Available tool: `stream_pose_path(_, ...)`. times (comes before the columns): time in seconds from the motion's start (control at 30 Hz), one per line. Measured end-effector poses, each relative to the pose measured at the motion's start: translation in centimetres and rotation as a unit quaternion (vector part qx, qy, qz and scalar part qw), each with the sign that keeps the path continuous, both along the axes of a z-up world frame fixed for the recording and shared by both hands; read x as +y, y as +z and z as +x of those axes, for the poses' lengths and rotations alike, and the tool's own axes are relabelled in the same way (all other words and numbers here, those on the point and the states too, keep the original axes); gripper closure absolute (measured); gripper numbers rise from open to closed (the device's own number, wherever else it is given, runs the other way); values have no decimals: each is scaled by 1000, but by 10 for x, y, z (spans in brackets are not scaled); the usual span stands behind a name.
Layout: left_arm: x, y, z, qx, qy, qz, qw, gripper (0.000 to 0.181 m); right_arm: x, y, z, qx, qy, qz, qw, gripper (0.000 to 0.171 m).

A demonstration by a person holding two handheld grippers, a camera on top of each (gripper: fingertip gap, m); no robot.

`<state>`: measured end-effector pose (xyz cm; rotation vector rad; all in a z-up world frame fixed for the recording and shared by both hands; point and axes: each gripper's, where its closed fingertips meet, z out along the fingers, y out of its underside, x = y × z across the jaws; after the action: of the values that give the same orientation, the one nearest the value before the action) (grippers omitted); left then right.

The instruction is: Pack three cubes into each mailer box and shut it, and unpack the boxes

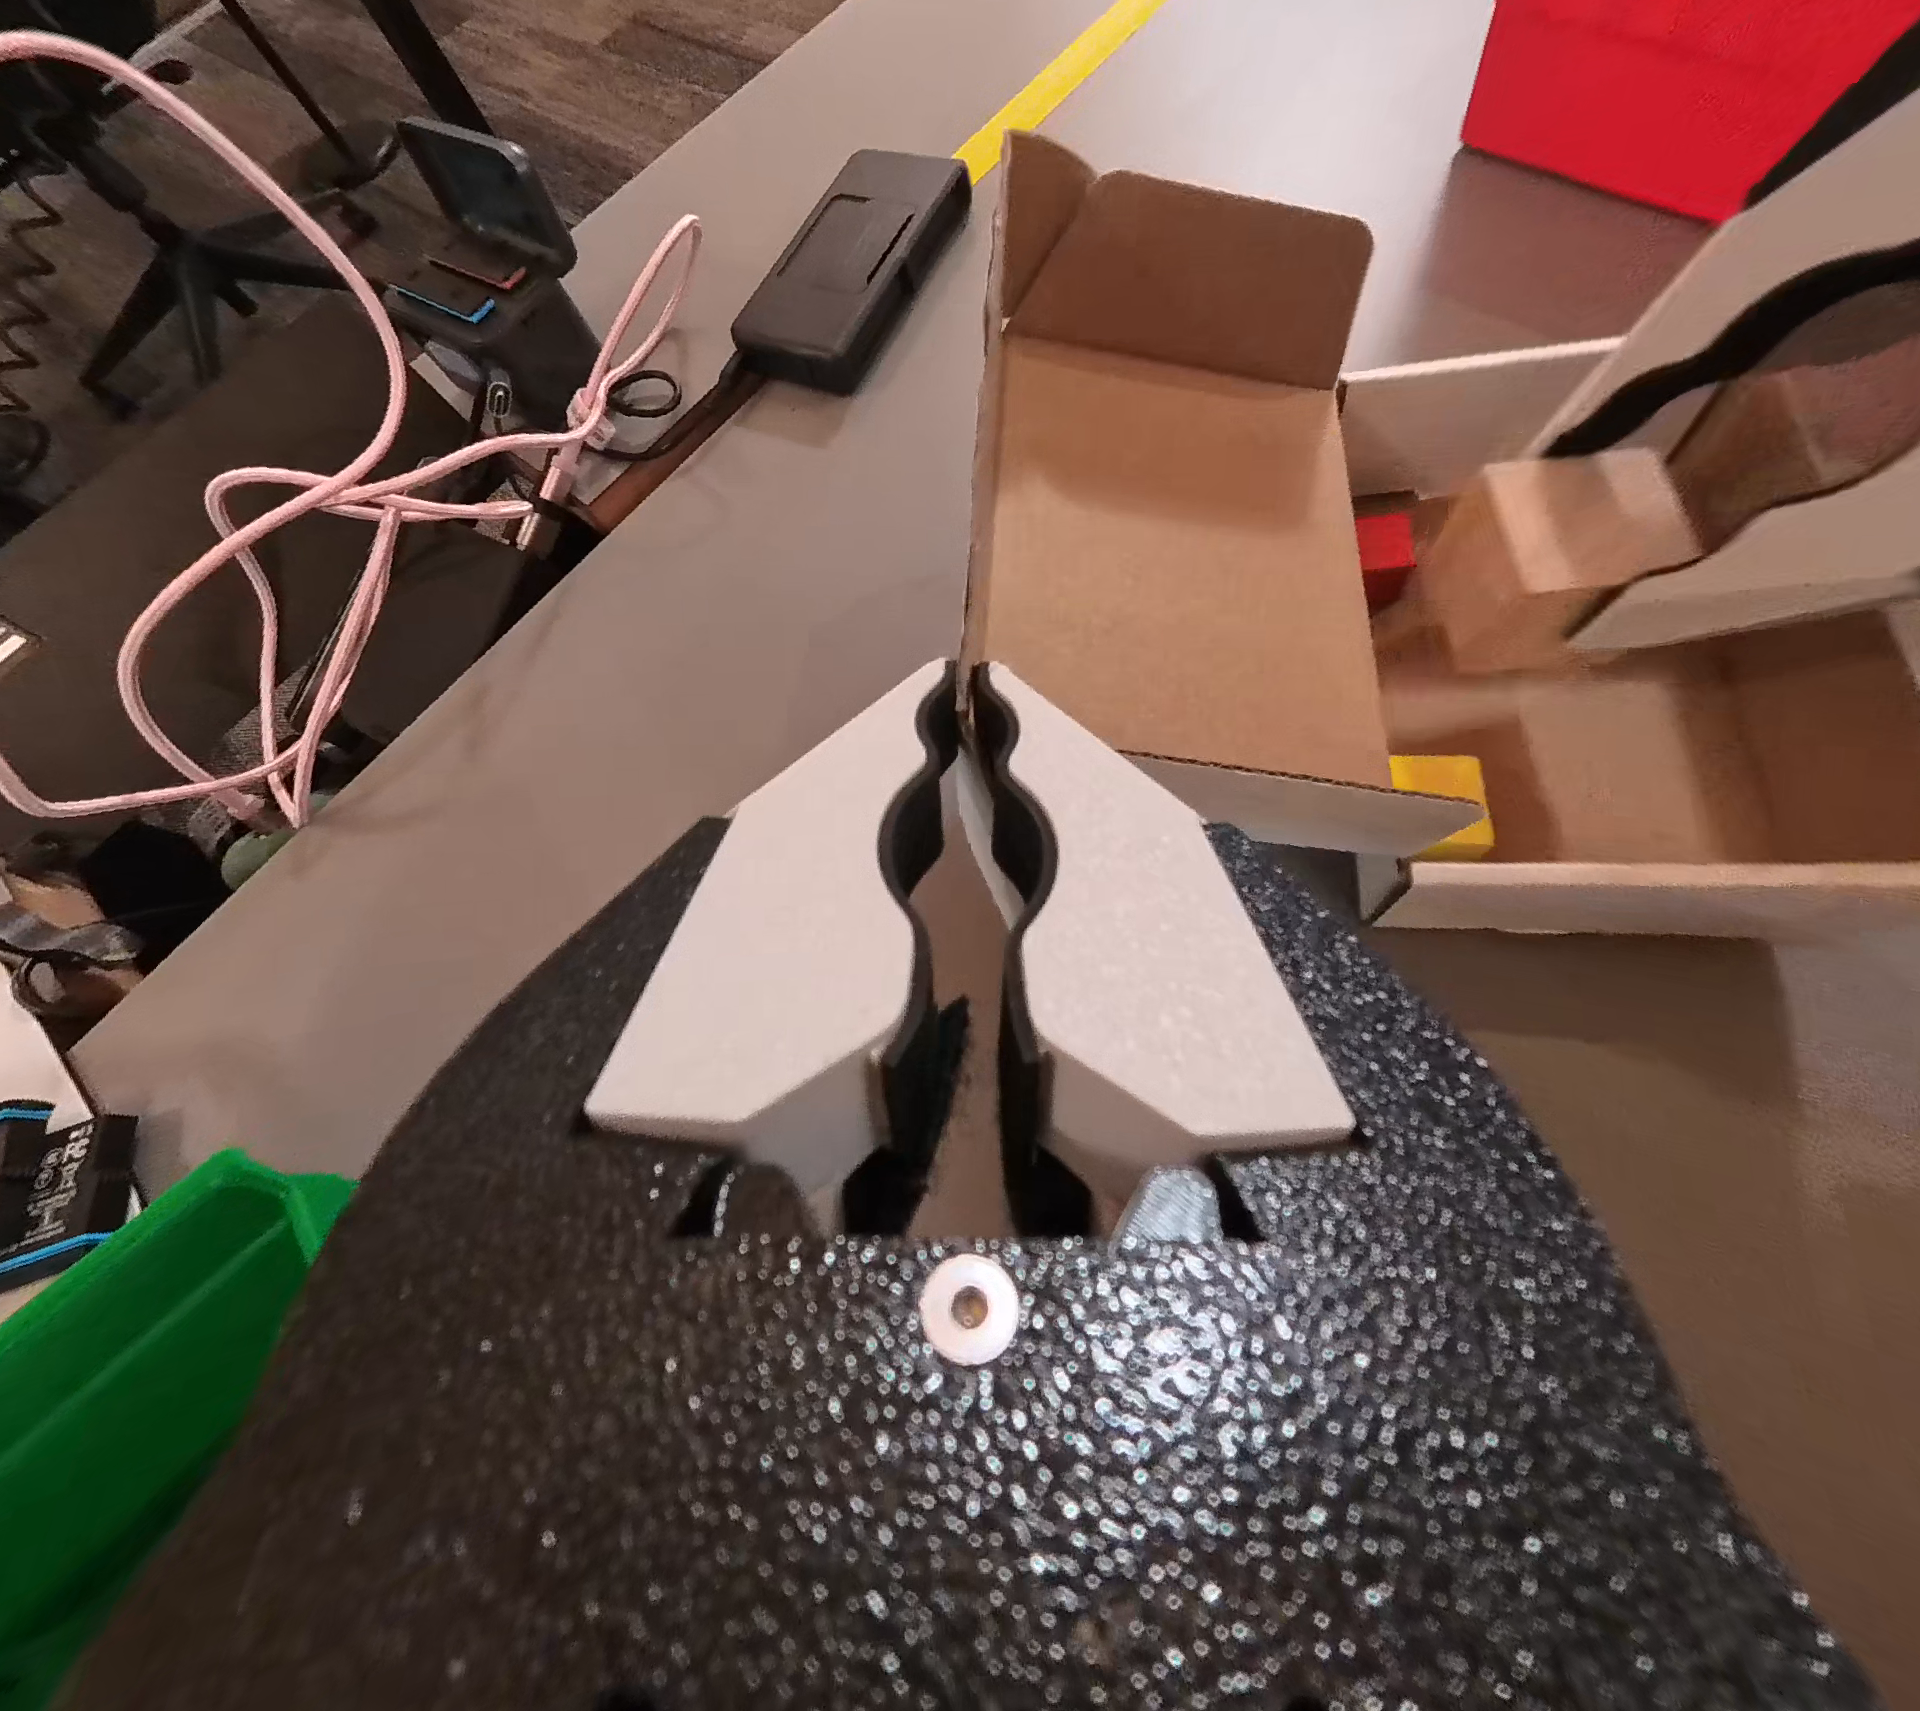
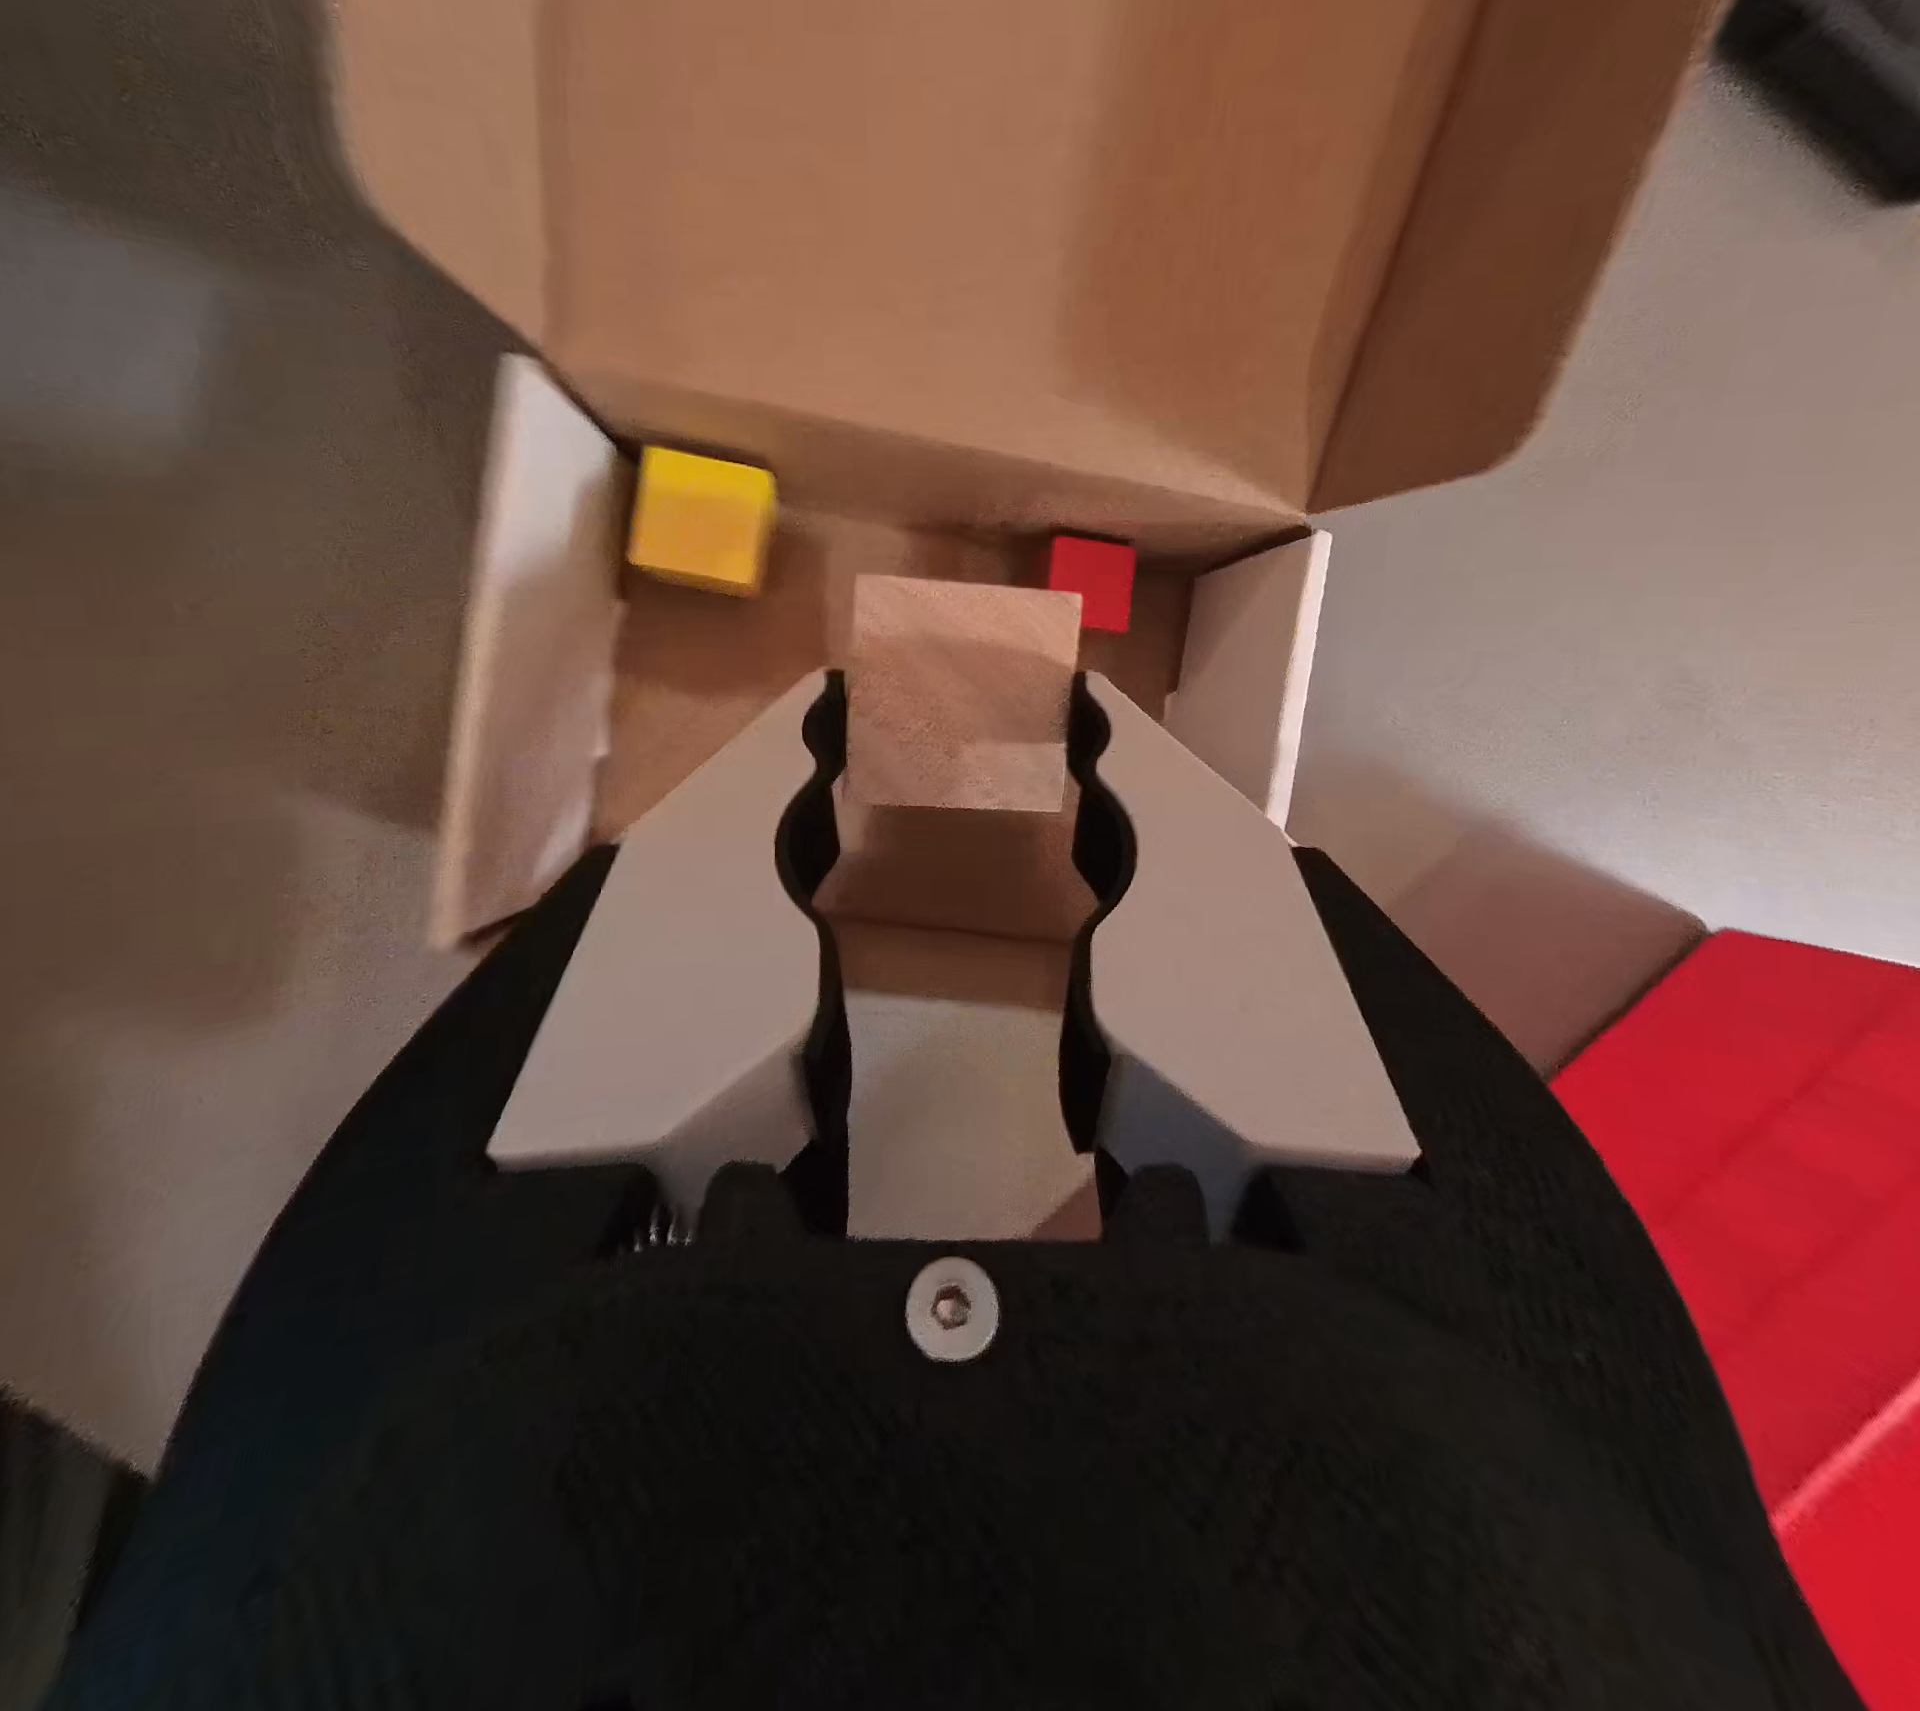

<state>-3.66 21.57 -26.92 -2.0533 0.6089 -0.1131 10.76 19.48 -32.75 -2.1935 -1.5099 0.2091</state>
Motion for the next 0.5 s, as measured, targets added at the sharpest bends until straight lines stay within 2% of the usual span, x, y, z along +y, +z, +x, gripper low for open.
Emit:
stream_pose_path(0.1,0,1,0,-5,-3,1,1000,181,-17,46,11,74,8,31,997,129)
stream_pose_path(0.17,0,2,1,-4,-5,4,1000,181,-18,82,39,108,-12,73,991,129)
stream_pose_path(0.23,-1,3,2,-1,-8,6,1000,181,-8,115,86,121,-67,119,983,129)
stream_pose_path(0.3,-1,4,3,-1,-10,8,1000,181,10,133,153,100,-154,160,970,129)
stream_pose_path(0.37,-1,4,4,0,-12,9,1000,181,25,129,222,60,-243,159,955,129)
stream_pose_path(0.5,-1,4,6,4,-16,11,1000,181,33,72,311,-6,-337,64,939,129)
